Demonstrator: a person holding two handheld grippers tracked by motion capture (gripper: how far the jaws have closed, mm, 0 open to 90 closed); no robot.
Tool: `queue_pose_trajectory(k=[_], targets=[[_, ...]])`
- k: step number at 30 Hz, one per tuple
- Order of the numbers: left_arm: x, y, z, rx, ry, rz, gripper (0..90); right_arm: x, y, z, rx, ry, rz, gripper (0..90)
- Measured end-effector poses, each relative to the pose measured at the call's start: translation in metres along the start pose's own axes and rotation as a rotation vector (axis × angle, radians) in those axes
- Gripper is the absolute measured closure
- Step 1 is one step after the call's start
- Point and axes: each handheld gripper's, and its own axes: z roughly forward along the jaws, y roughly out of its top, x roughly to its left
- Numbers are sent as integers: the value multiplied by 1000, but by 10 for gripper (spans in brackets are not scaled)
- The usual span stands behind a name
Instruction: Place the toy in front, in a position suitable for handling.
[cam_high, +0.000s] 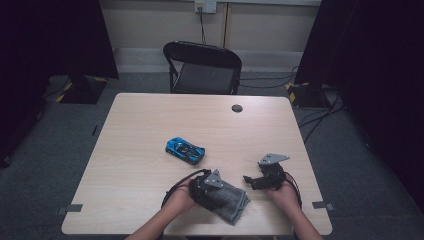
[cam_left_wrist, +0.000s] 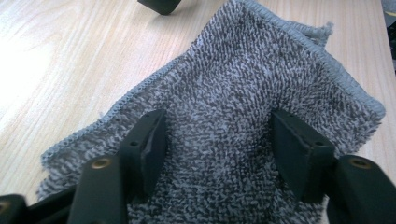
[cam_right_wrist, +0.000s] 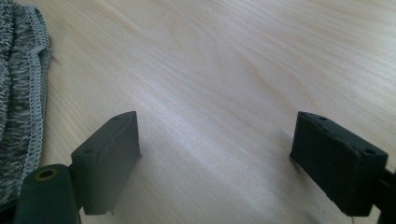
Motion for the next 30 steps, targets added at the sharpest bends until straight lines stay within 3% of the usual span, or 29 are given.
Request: queue_pose_trajectory(k=[11, 18, 26, 30], targets=[[3, -11, -14, 19, 19, -23, 557, 0, 0, 0, -1, -1, 1, 149], [10, -34, -39, 26, 52, -73, 623, 0, 0, -1, 1, -3, 2, 149], [19, -67, -73, 54, 108, -128, 634, 0, -1, -1, 1, -3, 2, 149], [23, -87, -89, 34, 138, -190, 634, 0, -1, -1, 1, -4, 2, 149]])
